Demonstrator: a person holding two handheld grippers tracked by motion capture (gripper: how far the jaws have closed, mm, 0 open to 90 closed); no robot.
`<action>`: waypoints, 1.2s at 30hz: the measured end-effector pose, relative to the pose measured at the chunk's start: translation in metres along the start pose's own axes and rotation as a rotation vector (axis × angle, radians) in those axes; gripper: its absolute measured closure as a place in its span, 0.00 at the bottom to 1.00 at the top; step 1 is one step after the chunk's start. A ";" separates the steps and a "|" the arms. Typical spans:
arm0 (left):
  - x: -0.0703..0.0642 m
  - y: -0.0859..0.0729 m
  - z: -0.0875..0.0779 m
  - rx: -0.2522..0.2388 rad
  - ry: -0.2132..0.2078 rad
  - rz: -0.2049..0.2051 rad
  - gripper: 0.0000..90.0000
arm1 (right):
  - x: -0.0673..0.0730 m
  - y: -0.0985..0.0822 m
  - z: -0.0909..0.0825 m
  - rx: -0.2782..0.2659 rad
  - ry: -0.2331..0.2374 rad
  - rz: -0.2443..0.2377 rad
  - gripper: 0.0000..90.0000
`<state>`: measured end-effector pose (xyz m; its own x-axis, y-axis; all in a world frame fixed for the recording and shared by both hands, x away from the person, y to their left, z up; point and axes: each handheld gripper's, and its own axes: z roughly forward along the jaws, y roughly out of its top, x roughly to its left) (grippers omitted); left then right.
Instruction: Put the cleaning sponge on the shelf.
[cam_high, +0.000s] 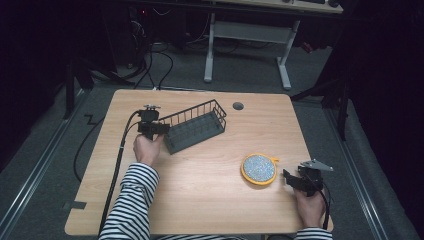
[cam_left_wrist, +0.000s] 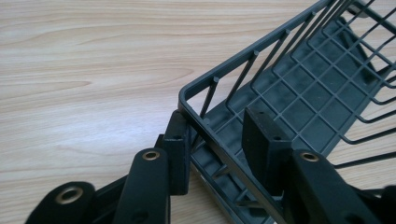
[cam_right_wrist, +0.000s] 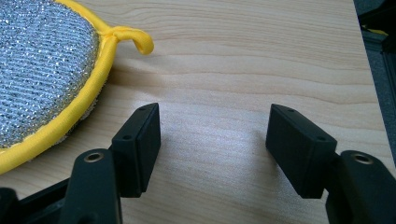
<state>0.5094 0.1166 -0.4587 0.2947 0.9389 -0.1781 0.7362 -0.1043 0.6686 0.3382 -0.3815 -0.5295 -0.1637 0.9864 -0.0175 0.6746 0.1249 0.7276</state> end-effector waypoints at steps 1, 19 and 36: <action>-0.002 0.000 0.001 -0.001 -0.007 -0.001 0.71 | 0.000 0.000 0.000 0.000 0.000 0.000 0.40; -0.052 0.011 0.025 0.016 -0.047 0.092 0.72 | 0.000 0.000 0.000 0.001 0.002 -0.001 0.39; -0.087 0.016 0.040 0.016 -0.089 0.167 0.74 | 0.000 0.000 0.000 0.001 0.002 -0.001 0.39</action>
<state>0.5192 0.0201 -0.4613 0.4660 0.8752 -0.1297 0.6821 -0.2620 0.6827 0.3380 -0.3813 -0.5295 -0.1661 0.9860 -0.0170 0.6751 0.1262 0.7269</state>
